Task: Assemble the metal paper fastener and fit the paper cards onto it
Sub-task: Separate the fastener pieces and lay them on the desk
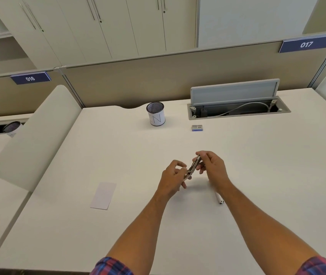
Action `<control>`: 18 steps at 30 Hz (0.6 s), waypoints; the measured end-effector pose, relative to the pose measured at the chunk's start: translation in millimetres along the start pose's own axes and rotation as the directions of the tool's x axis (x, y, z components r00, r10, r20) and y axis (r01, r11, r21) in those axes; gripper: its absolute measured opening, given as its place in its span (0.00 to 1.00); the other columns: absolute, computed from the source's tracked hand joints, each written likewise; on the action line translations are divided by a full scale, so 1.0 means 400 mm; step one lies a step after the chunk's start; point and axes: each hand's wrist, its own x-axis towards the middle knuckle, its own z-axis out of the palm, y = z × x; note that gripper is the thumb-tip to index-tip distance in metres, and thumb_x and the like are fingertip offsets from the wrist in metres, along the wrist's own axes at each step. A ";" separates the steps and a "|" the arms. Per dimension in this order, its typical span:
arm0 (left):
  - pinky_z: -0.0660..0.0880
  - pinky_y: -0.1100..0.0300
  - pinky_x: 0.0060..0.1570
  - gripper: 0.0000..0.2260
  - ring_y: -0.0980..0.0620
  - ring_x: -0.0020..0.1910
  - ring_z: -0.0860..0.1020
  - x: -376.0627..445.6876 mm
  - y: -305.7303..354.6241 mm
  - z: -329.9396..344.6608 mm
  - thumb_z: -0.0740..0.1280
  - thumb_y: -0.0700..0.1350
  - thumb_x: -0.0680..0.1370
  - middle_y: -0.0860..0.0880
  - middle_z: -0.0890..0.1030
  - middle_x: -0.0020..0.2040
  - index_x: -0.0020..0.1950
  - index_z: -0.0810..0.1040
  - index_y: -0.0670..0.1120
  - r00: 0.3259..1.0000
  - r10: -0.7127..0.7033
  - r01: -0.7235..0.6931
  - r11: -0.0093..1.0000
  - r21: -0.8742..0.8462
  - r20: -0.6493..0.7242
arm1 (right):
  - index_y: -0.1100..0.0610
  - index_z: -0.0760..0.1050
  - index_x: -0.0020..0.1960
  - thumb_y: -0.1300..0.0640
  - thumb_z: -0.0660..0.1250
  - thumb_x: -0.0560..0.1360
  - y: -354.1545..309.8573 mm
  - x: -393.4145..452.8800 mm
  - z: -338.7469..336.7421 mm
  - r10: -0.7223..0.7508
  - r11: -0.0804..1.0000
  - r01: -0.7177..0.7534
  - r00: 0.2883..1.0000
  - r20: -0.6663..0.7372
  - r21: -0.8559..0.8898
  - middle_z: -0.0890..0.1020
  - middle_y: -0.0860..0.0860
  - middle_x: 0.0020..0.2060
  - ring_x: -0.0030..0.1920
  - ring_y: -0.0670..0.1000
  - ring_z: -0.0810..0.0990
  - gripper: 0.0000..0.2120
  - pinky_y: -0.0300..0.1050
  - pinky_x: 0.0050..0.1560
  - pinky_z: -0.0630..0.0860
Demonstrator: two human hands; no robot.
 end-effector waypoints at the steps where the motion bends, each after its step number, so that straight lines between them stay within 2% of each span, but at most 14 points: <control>1: 0.70 0.60 0.28 0.06 0.46 0.30 0.80 -0.002 -0.006 -0.005 0.62 0.47 0.79 0.48 0.87 0.42 0.54 0.74 0.51 0.999 -0.032 0.033 0.998 -0.056 0.014 | 0.55 0.81 0.53 0.52 0.63 0.83 -0.012 0.004 0.000 -0.029 0.997 0.032 0.999 0.038 -0.077 0.87 0.53 0.44 0.34 0.50 0.80 0.10 0.44 0.34 0.77; 3: 0.69 0.61 0.27 0.08 0.45 0.31 0.79 -0.006 -0.011 -0.014 0.63 0.43 0.78 0.45 0.87 0.44 0.56 0.76 0.46 0.996 -0.085 0.090 0.986 -0.143 0.041 | 0.52 0.80 0.54 0.51 0.62 0.83 -0.033 0.008 0.003 -0.057 0.979 0.079 0.992 0.116 -0.189 0.87 0.50 0.44 0.34 0.50 0.81 0.09 0.44 0.34 0.77; 5: 0.68 0.61 0.27 0.10 0.46 0.31 0.79 -0.005 -0.011 -0.021 0.63 0.41 0.78 0.44 0.87 0.45 0.57 0.79 0.44 0.990 -0.122 0.135 0.971 -0.195 0.076 | 0.53 0.80 0.55 0.54 0.61 0.84 -0.044 0.006 0.003 -0.054 0.974 0.088 0.985 0.166 -0.207 0.86 0.51 0.45 0.35 0.50 0.81 0.09 0.45 0.35 0.77; 9: 0.70 0.61 0.30 0.13 0.49 0.32 0.80 -0.005 -0.015 -0.040 0.66 0.40 0.74 0.43 0.84 0.43 0.57 0.82 0.43 0.981 -0.136 0.162 0.965 -0.206 0.135 | 0.66 0.80 0.54 0.66 0.60 0.82 -0.048 0.008 -0.015 0.022 0.997 0.000 0.966 0.257 -0.082 0.85 0.63 0.48 0.39 0.57 0.83 0.10 0.48 0.41 0.80; 12: 0.67 0.62 0.29 0.12 0.50 0.35 0.82 -0.009 -0.034 -0.061 0.68 0.35 0.76 0.46 0.80 0.40 0.59 0.82 0.44 0.988 -0.110 0.130 0.973 -0.192 0.112 | 0.72 0.79 0.51 0.72 0.62 0.76 -0.036 0.012 -0.033 0.091 0.993 -0.059 0.938 0.334 -0.104 0.84 0.68 0.49 0.41 0.59 0.85 0.08 0.48 0.45 0.82; 15: 0.64 0.63 0.25 0.13 0.49 0.38 0.83 -0.013 -0.045 -0.081 0.70 0.36 0.77 0.48 0.79 0.40 0.59 0.83 0.48 0.992 -0.075 0.091 0.982 -0.164 0.101 | 0.68 0.81 0.47 0.74 0.68 0.72 -0.016 0.010 -0.049 0.157 0.965 -0.054 0.902 0.401 -0.257 0.85 0.66 0.46 0.43 0.58 0.86 0.06 0.50 0.46 0.82; 18: 0.66 0.65 0.25 0.13 0.50 0.34 0.80 -0.016 -0.048 -0.092 0.74 0.38 0.74 0.48 0.81 0.42 0.56 0.85 0.52 0.990 -0.045 0.053 0.997 -0.056 0.131 | 0.58 0.84 0.42 0.69 0.73 0.69 0.003 0.009 -0.059 0.214 0.891 0.007 0.875 0.434 -0.454 0.87 0.58 0.40 0.41 0.52 0.85 0.08 0.48 0.48 0.80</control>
